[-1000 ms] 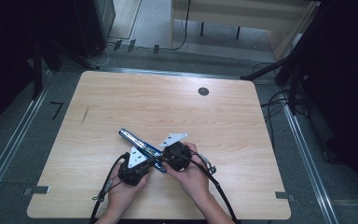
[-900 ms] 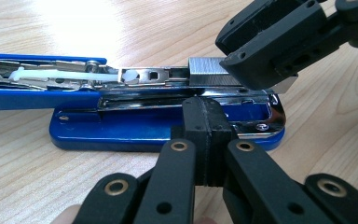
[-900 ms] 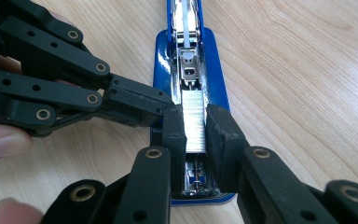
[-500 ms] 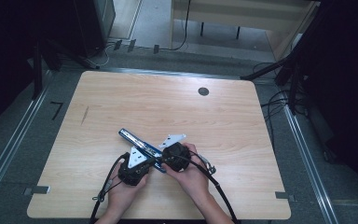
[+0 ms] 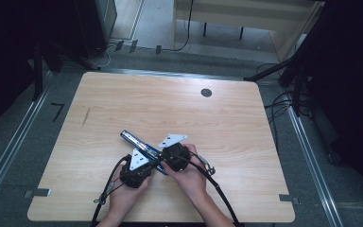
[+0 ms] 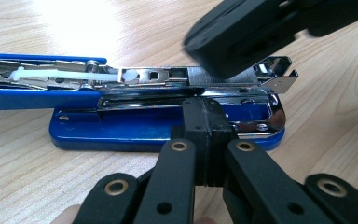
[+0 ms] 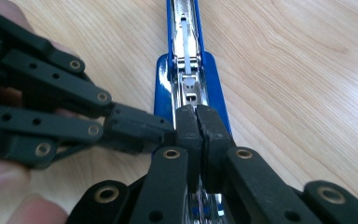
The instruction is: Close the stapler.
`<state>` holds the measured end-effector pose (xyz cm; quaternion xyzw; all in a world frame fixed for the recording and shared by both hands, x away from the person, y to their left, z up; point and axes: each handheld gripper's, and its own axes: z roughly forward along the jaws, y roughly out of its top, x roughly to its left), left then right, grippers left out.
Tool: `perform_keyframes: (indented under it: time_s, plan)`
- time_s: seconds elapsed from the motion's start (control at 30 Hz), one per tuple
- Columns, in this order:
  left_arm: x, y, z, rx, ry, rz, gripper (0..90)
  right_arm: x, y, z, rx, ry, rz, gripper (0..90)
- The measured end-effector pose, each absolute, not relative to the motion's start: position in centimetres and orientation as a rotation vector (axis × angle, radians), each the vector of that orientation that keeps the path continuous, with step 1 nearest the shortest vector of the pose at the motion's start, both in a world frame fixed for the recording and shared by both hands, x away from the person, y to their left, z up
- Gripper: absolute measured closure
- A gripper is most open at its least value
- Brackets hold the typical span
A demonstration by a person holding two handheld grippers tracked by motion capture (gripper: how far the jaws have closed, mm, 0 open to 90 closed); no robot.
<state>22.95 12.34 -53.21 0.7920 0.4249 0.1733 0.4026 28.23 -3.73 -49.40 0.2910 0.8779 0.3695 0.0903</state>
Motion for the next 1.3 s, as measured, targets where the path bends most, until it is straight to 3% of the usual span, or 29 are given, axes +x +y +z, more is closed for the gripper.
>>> perform_keyframes:
  time_s: [0.63,0.9,1.3]
  plan:
    - [23.1,12.5,-53.2,1.996,1.077,0.42,90.0,28.8,-3.3,-49.6,0.847,2.618,1.062,90.0]
    - [23.6,13.3,-53.2,1.957,1.109,0.349,90.0,28.4,-3.9,-49.7,0.845,2.624,1.066,90.0]
    - [24.9,16.6,-53.1,1.927,1.213,0.436,90.0,29.1,-3.7,-49.0,0.873,2.59,1.106,90.0]
